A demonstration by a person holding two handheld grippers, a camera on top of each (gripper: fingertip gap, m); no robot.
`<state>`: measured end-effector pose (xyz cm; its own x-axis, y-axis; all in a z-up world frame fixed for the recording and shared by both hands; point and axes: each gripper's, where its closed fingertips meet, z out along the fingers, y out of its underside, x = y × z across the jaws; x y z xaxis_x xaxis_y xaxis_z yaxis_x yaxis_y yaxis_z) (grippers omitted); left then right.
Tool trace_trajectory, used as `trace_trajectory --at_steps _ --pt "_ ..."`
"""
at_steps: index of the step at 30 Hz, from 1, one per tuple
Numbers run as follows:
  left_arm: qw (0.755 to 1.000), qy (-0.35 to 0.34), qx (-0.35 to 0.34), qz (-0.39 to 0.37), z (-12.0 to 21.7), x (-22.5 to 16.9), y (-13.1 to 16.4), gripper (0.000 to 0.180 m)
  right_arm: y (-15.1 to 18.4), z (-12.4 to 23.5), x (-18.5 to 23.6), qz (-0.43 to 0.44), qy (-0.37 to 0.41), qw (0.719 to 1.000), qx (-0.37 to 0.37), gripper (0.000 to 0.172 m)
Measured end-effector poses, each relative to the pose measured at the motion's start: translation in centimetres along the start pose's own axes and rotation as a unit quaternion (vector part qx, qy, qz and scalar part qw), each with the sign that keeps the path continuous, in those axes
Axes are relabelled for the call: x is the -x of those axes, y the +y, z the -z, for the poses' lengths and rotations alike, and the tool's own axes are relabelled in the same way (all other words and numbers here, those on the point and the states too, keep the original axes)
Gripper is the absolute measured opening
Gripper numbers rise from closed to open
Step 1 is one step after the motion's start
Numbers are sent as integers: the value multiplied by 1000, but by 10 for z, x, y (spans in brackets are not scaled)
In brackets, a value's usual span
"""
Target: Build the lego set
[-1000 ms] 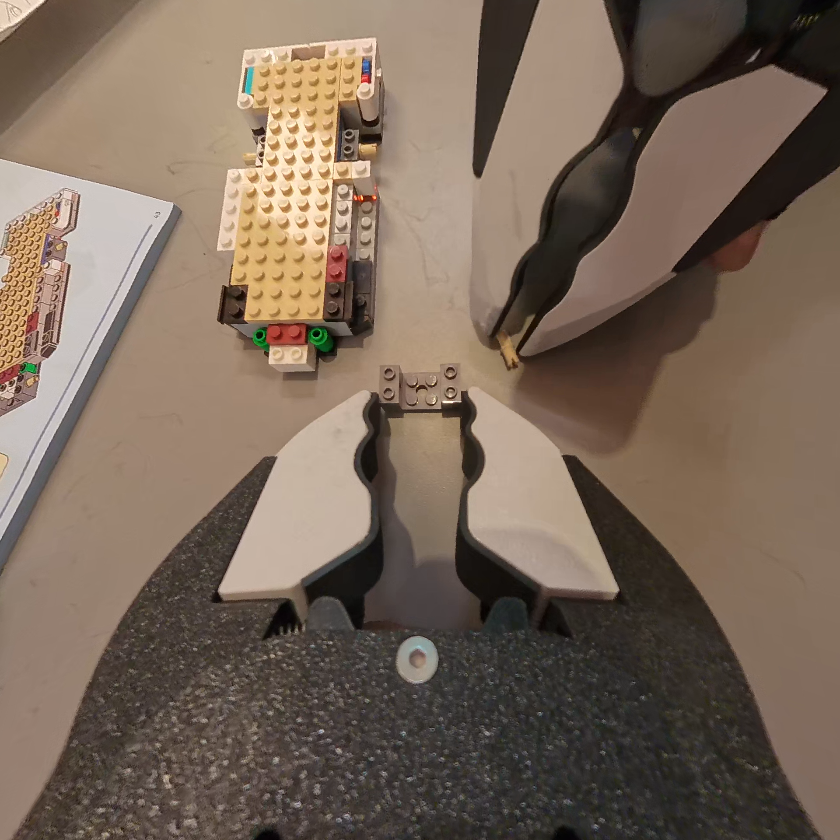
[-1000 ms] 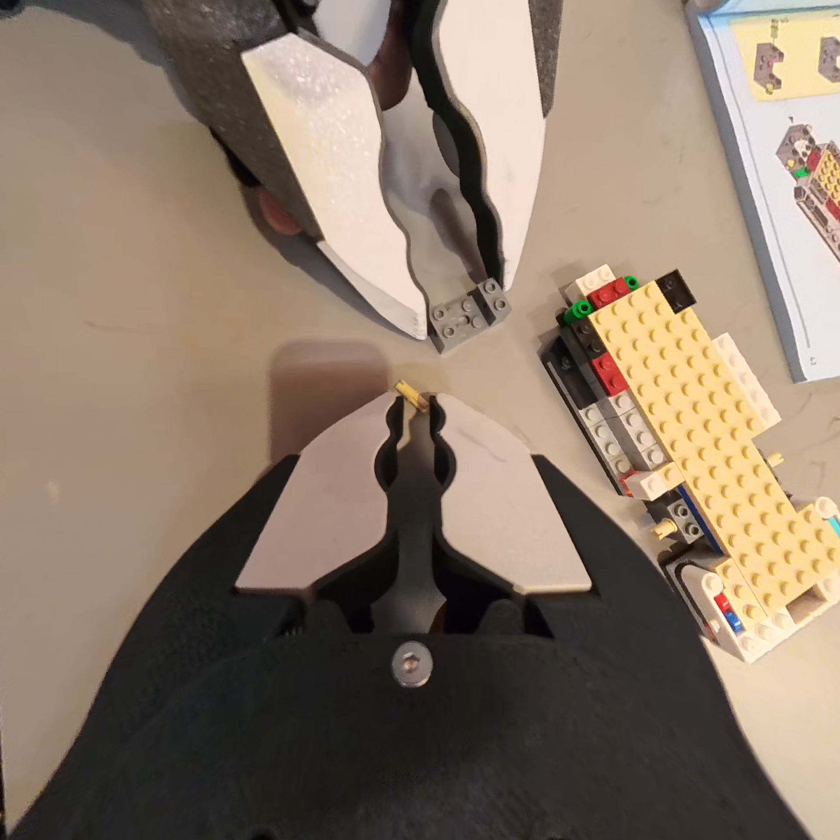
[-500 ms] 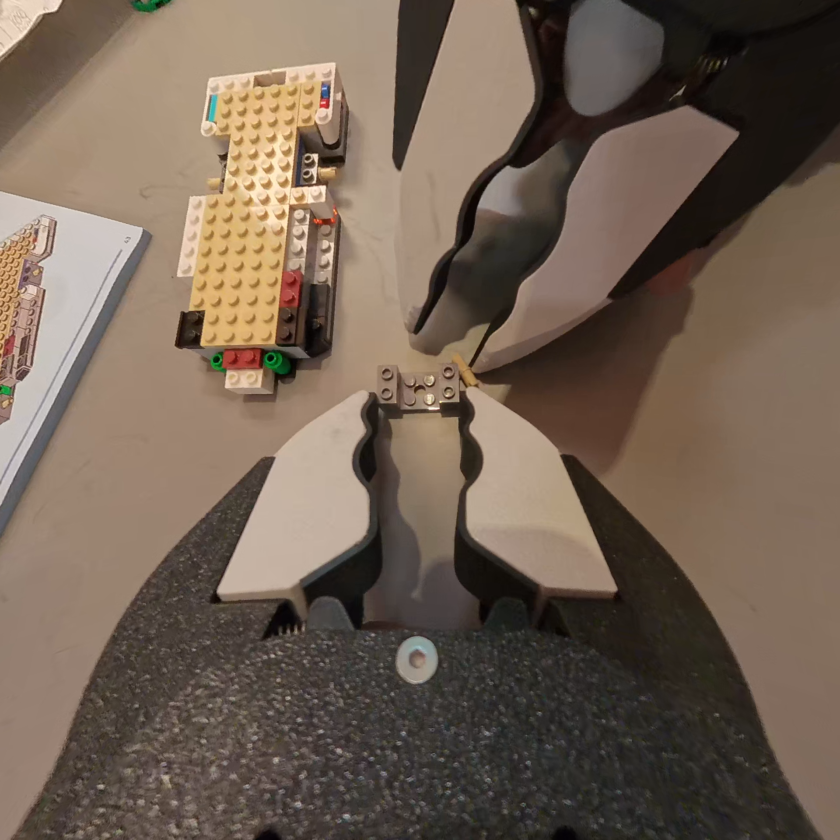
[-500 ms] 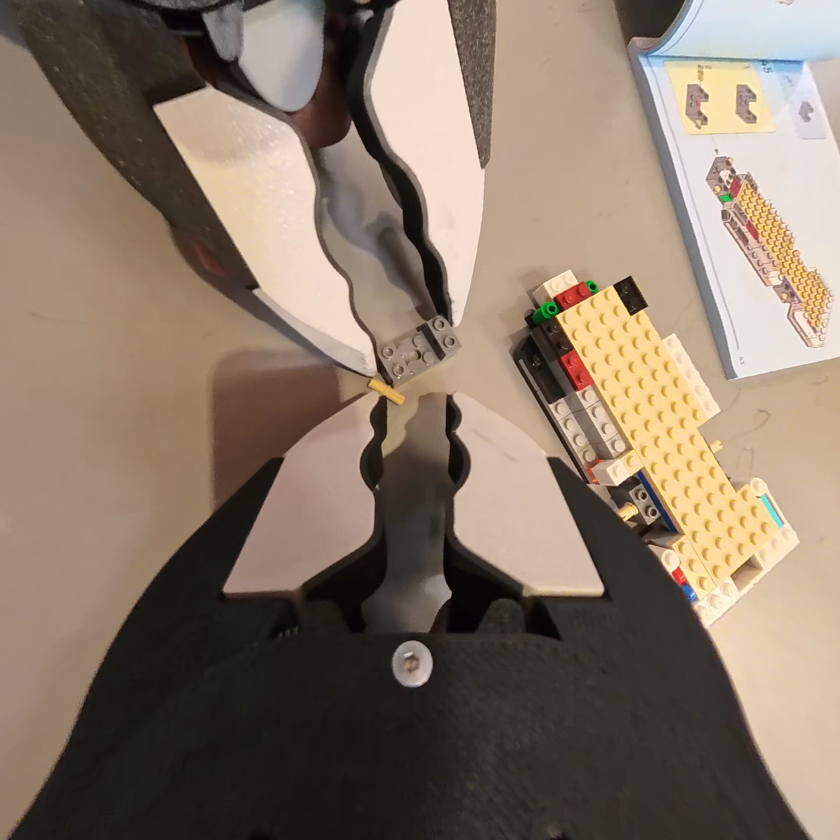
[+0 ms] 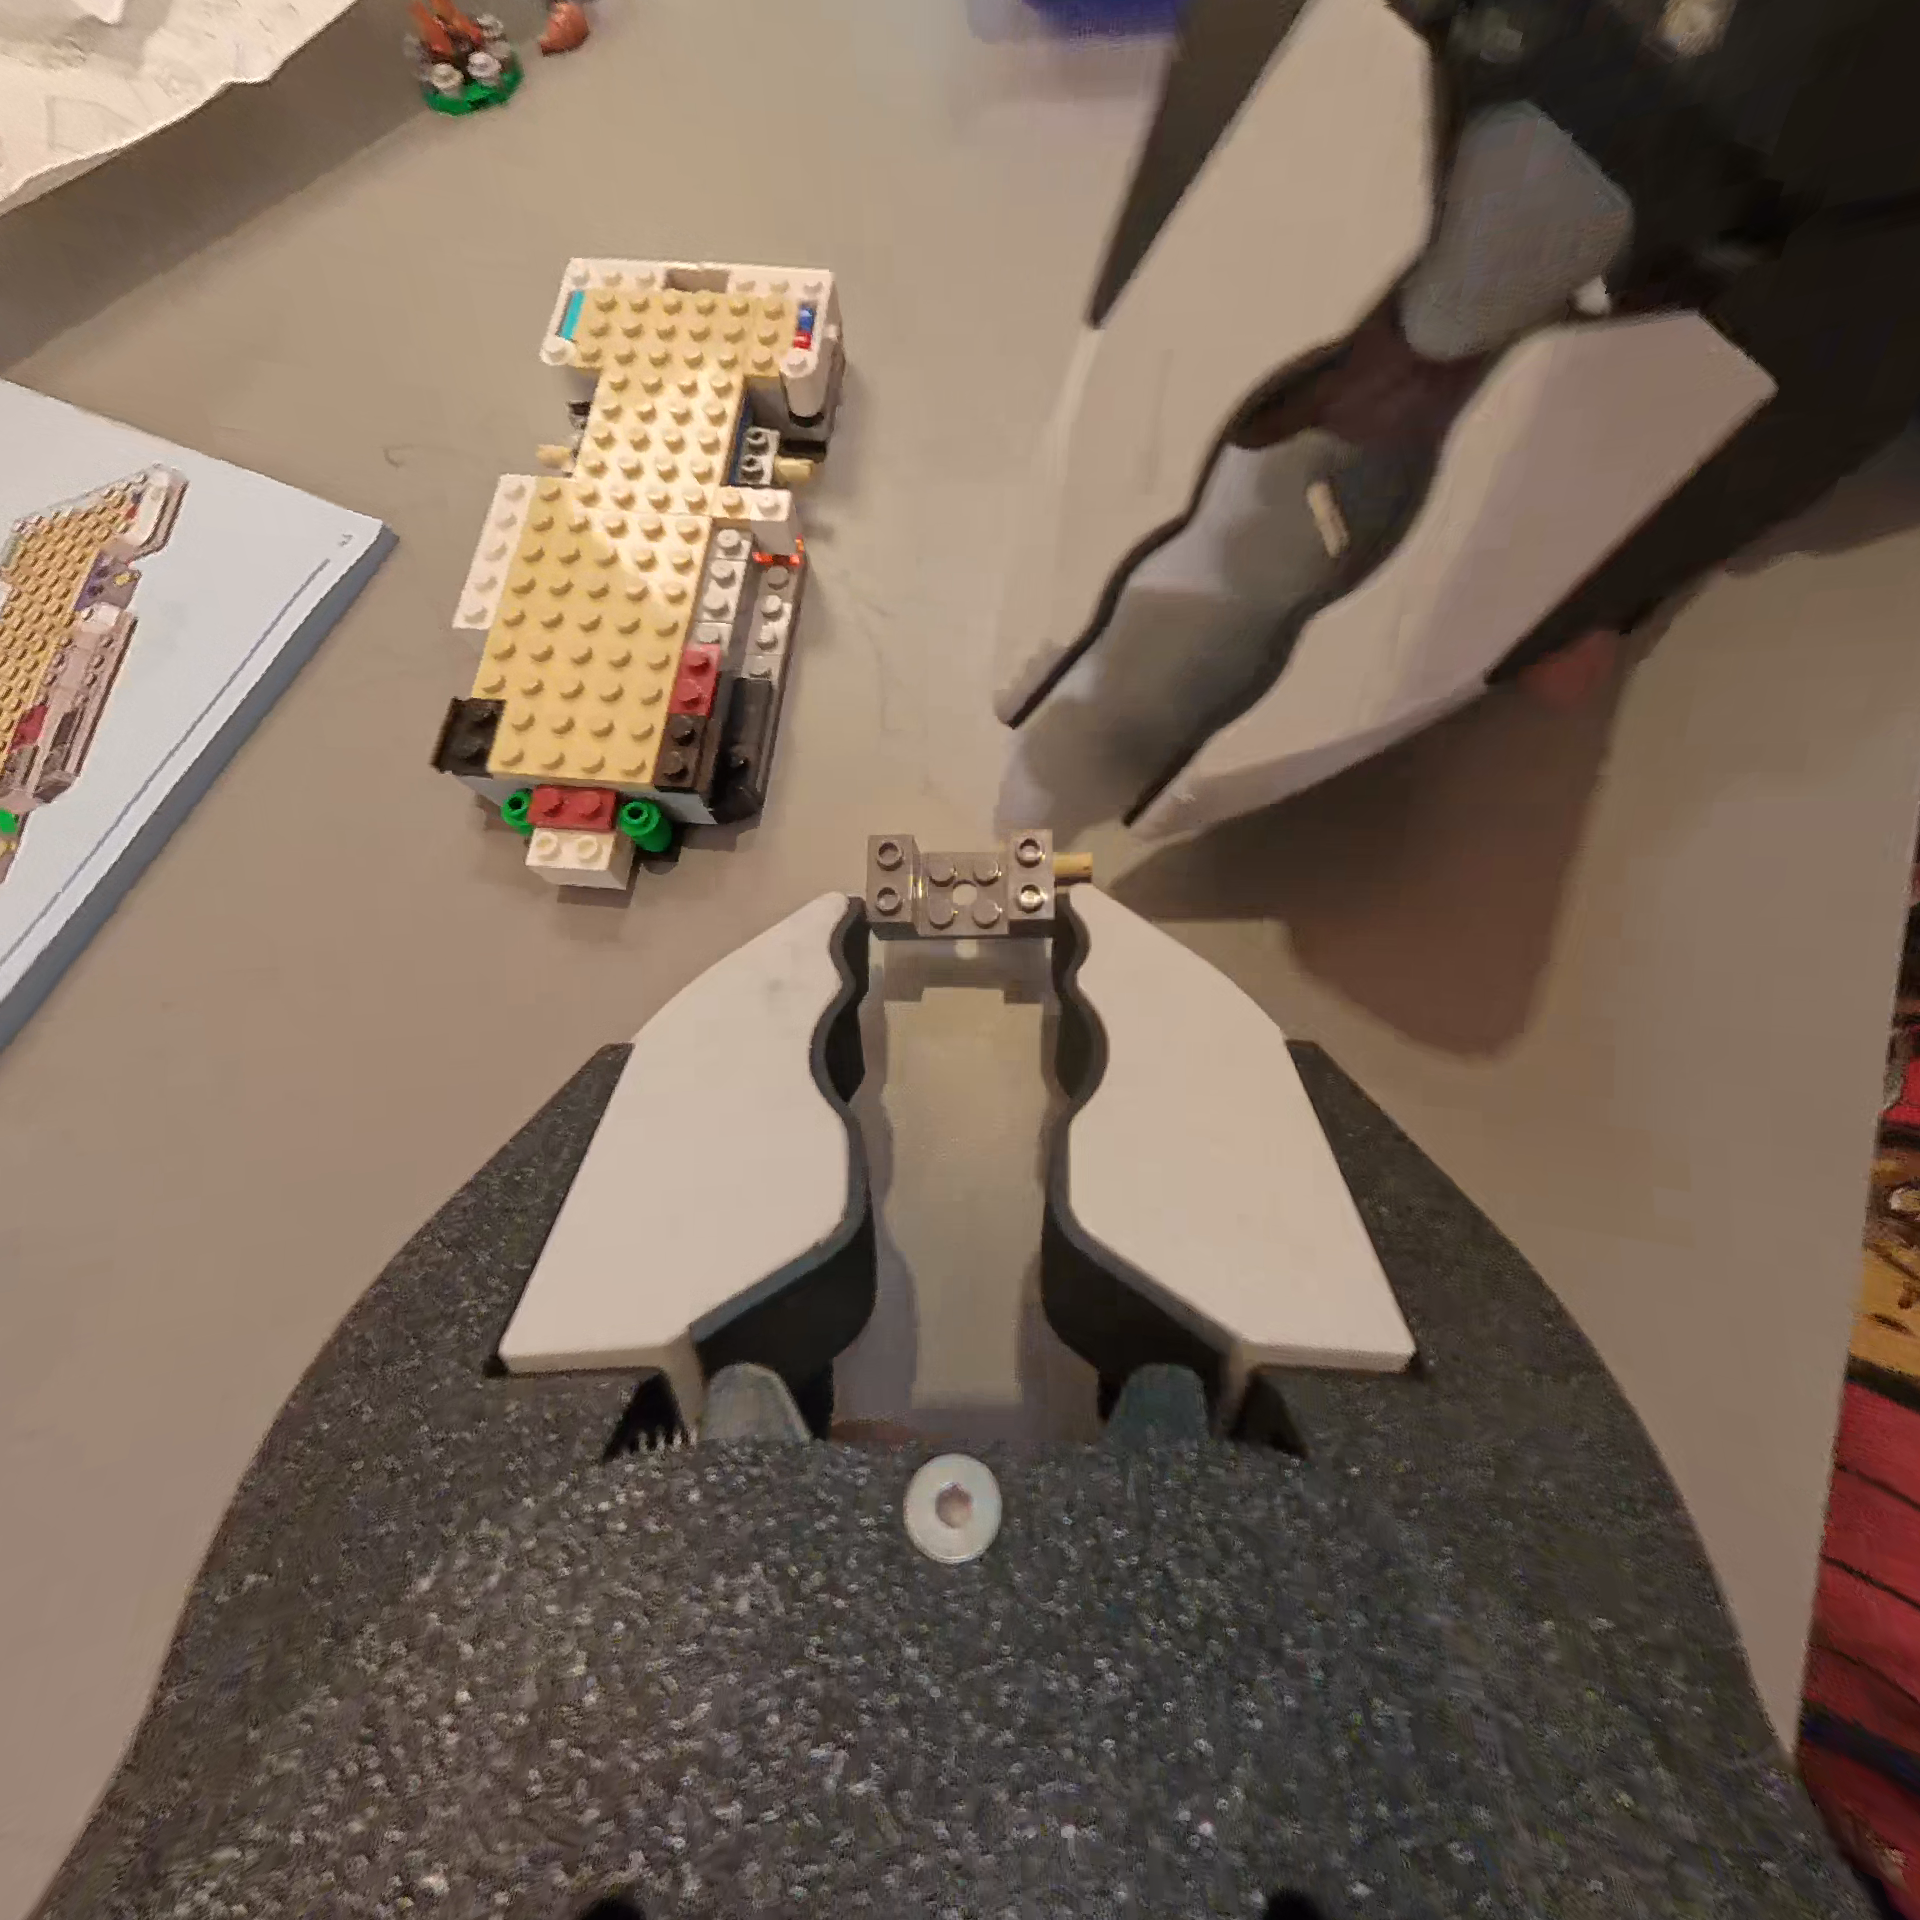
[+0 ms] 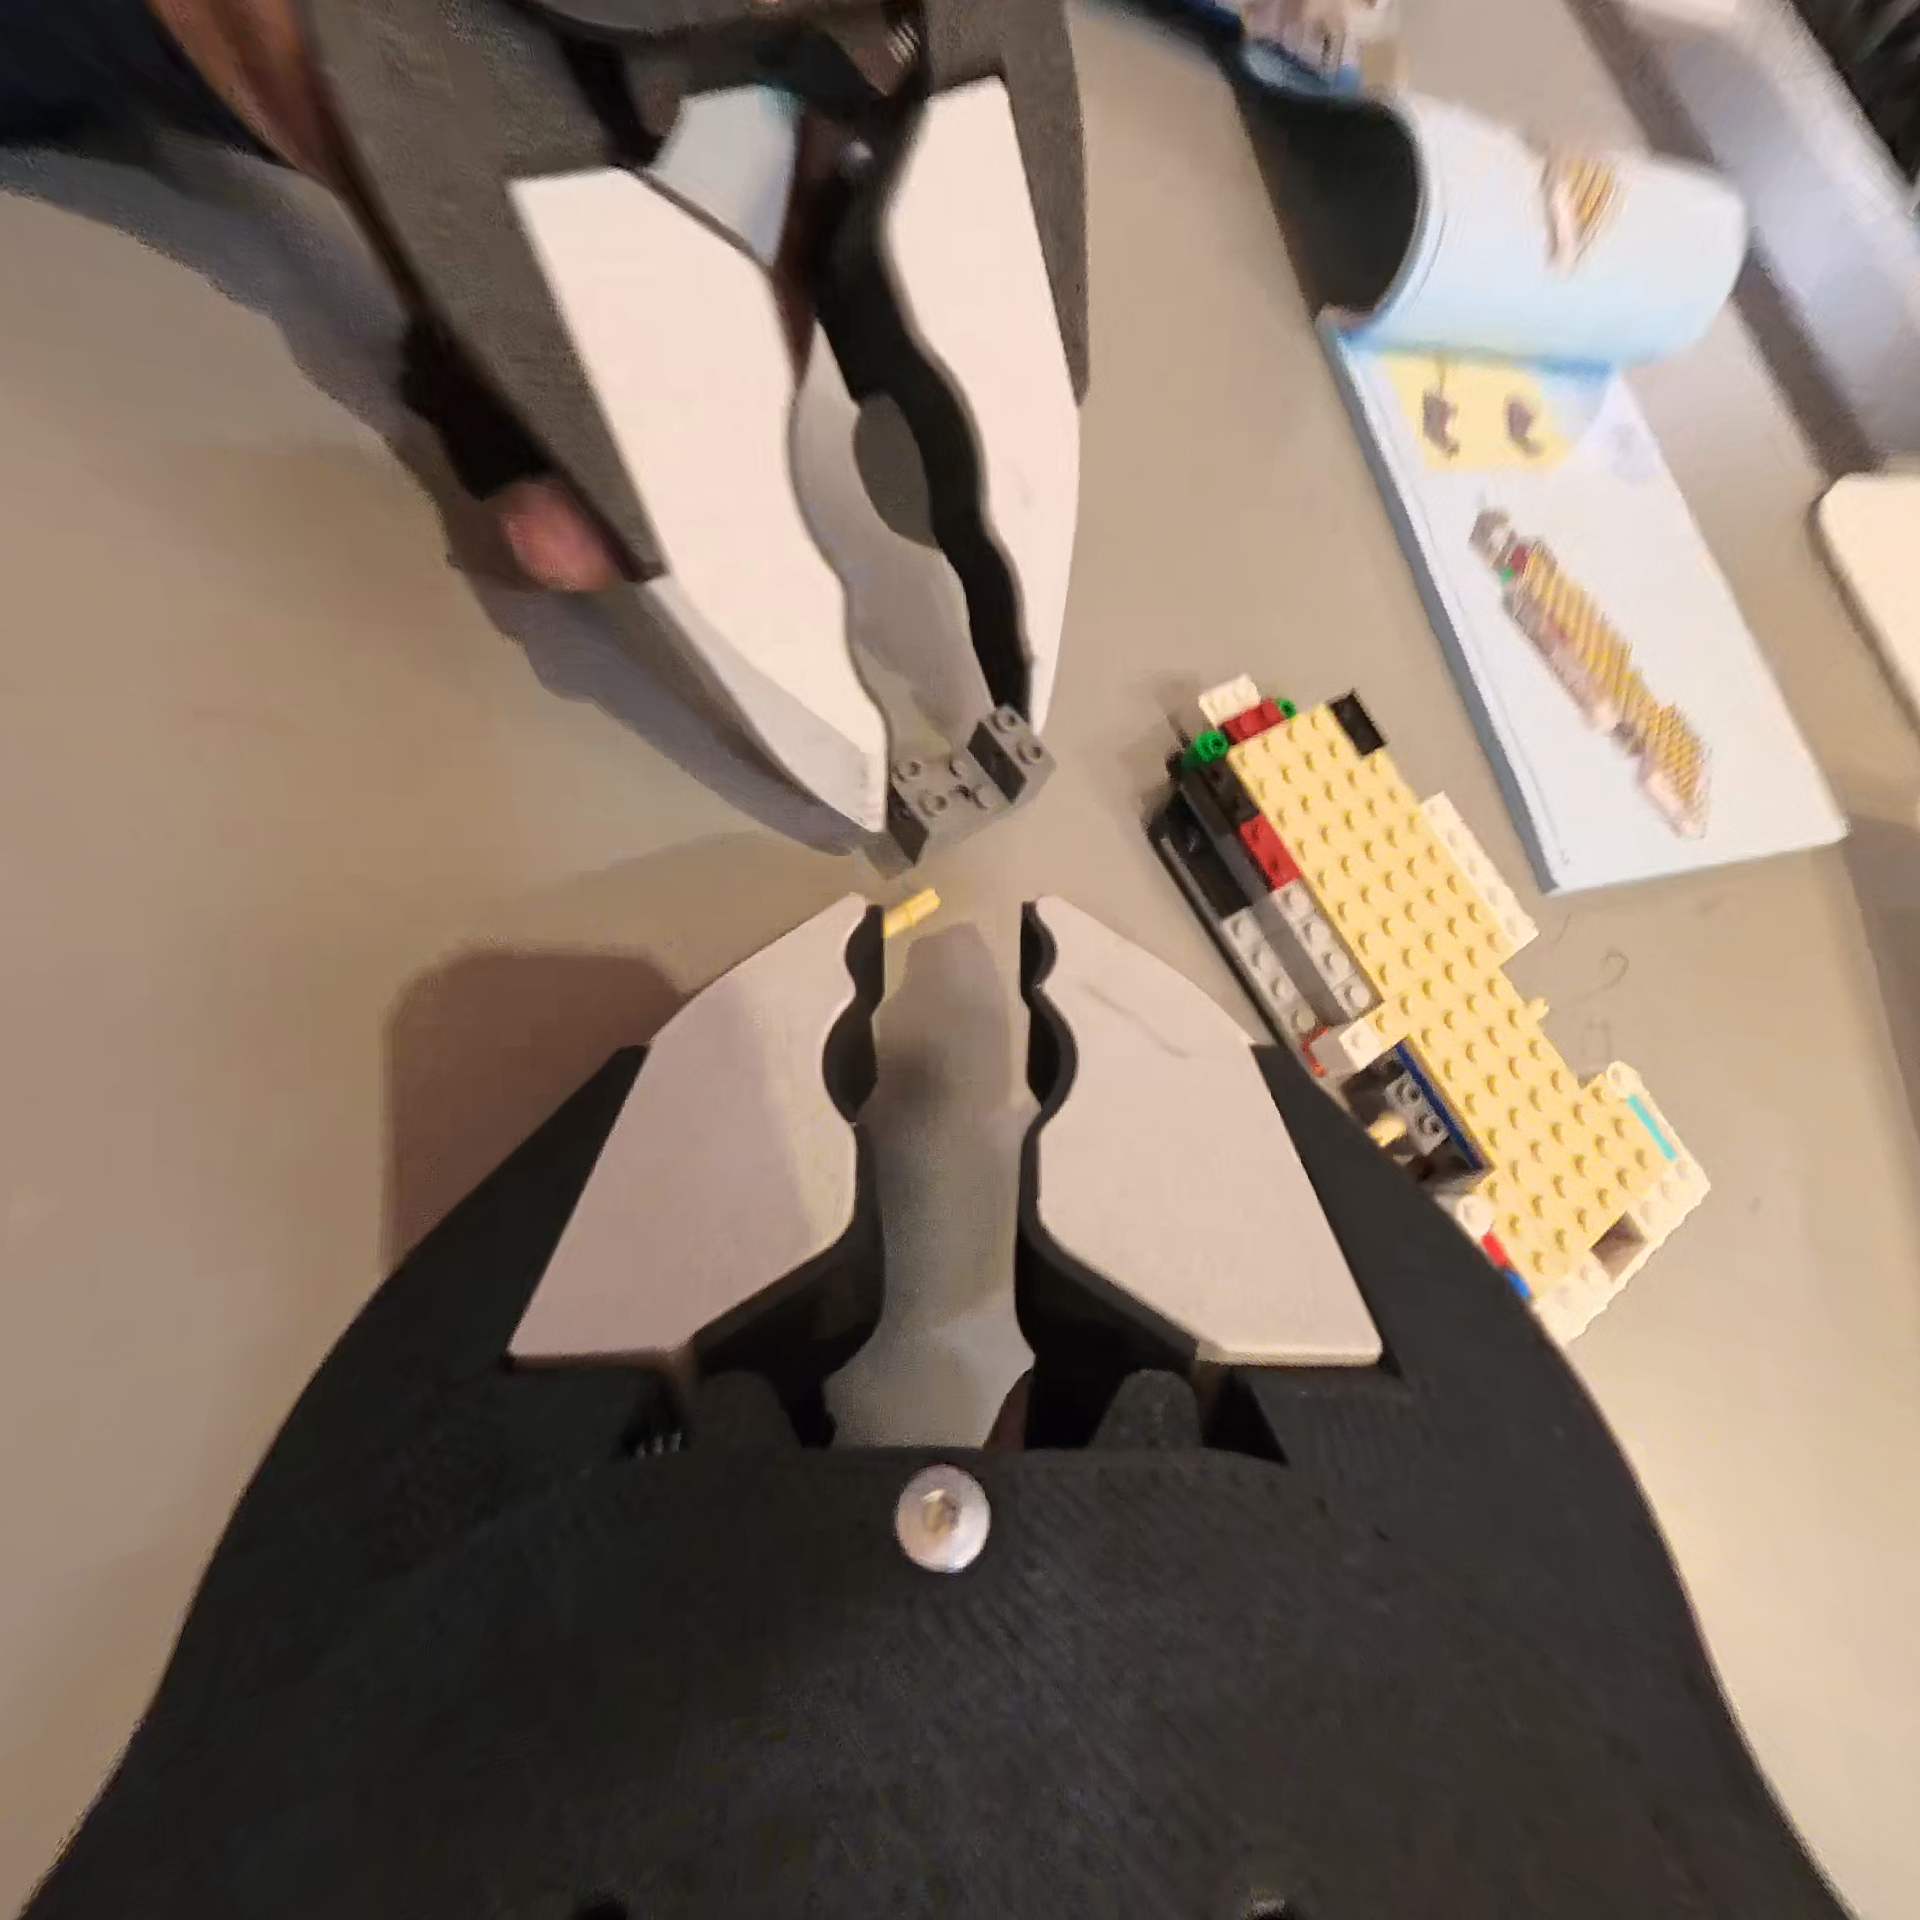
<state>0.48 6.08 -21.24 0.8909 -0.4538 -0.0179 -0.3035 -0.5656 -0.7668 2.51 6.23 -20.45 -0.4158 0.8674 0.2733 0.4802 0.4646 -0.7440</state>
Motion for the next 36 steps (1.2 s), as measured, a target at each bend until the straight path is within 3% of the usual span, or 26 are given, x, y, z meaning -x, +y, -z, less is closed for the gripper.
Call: trace_trajectory --at_steps 5,16,19,24,26,29,33,36 --pt "995 27 -15 95 4 4 1 34 -16 -3 -3 110 82 990 -33 29" --pt "993 44 -11 113 11 -7 -3 34 -23 -16 5 301 157 940 -14 27" --pt "989 69 -21 126 12 -12 -5 34 -21 -16 6 320 159 934 -6 17" --pt "985 115 -73 105 22 -17 -11 40 -18 -9 -1 256 131 958 -15 16" --pt "986 99 -113 70 30 -13 -18 43 -15 -6 -2 214 104 971 -21 16" --pt "985 63 -158 -41 41 -13 -29 46 -16 -3 0 154 55 986 -44 16" --pt "963 -13 -137 -231 32 -15 -24 44 -24 2 6 104 7 991 -80 16" --pt "943 -36 -117 -309 22 -18 -19 38 -27 4 8 89 -9 992 -92 16"
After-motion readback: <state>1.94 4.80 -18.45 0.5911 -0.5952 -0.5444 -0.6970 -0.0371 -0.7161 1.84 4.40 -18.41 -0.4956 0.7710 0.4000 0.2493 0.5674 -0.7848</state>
